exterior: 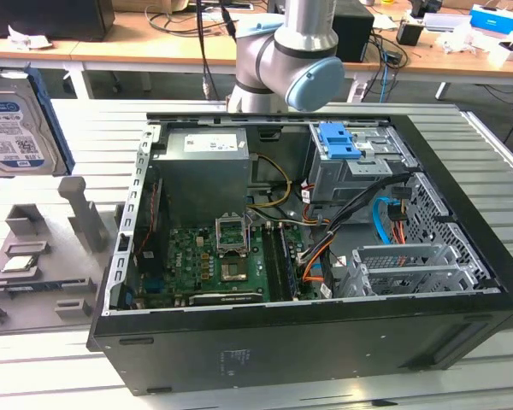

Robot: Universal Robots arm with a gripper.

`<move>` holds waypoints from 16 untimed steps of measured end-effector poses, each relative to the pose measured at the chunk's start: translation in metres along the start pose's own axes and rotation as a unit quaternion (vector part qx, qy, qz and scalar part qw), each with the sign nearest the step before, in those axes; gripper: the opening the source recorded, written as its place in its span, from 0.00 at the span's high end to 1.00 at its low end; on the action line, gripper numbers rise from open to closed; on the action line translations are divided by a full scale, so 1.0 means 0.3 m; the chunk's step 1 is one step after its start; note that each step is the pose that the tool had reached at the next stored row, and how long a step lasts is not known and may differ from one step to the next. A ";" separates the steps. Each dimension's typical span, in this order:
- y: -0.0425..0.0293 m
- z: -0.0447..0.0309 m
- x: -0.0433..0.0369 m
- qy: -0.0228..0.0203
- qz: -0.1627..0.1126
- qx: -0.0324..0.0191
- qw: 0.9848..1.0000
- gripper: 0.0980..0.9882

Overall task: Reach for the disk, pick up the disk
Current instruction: 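Pick up the disk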

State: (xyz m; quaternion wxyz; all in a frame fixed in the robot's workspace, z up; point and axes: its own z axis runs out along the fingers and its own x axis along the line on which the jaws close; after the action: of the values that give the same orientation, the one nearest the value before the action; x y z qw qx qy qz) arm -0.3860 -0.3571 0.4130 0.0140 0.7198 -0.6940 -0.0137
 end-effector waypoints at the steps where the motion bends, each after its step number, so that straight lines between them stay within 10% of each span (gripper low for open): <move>1: 0.000 -0.007 0.000 0.000 0.000 0.000 1.000 0.70; 16: -0.005 -0.125 0.000 0.000 0.000 -0.001 1.000 0.70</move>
State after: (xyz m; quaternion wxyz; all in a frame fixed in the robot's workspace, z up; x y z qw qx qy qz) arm -0.3830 -0.3570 0.4504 0.0145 0.7197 -0.6939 -0.0142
